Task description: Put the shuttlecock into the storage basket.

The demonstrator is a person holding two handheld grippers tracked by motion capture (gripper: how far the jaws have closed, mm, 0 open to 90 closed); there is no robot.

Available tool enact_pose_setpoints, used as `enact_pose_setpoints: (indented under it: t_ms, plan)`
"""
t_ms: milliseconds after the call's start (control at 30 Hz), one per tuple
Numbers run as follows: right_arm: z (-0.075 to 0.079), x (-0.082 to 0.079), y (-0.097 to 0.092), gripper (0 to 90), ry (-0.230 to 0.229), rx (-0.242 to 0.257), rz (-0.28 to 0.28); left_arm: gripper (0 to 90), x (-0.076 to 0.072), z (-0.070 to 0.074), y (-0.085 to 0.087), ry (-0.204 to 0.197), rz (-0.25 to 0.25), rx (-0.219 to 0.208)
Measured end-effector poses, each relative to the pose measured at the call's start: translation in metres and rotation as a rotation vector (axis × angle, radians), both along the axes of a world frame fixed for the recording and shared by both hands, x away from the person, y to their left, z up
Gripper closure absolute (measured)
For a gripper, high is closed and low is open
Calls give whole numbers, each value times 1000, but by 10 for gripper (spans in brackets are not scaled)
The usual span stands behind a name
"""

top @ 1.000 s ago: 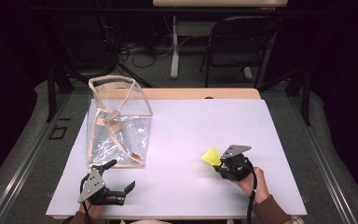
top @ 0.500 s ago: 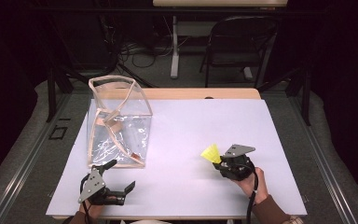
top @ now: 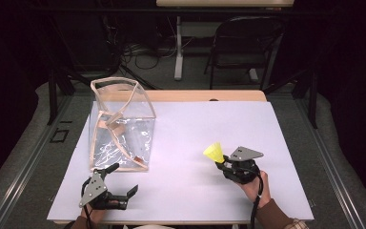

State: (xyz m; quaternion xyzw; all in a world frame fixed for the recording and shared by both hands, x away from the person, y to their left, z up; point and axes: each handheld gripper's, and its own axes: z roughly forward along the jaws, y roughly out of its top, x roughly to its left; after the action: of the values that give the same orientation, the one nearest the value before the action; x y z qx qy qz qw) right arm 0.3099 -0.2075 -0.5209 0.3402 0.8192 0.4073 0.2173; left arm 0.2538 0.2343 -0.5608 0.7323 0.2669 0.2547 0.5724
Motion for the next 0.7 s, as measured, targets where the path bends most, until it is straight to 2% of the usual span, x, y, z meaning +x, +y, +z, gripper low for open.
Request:
enact_pose_setpoints:
  t_ms: [600, 633, 700]
  plan:
    - [3, 3, 7, 650, -64, 51, -7, 0, 0, 0, 0, 1, 1, 4]
    - [5, 3, 6, 650, -85, 65, -13, 0, 0, 0, 0, 1, 1, 3]
    - [5, 3, 6, 650, -93, 69, -15, 0, 1, 0, 0, 3, 3, 4]
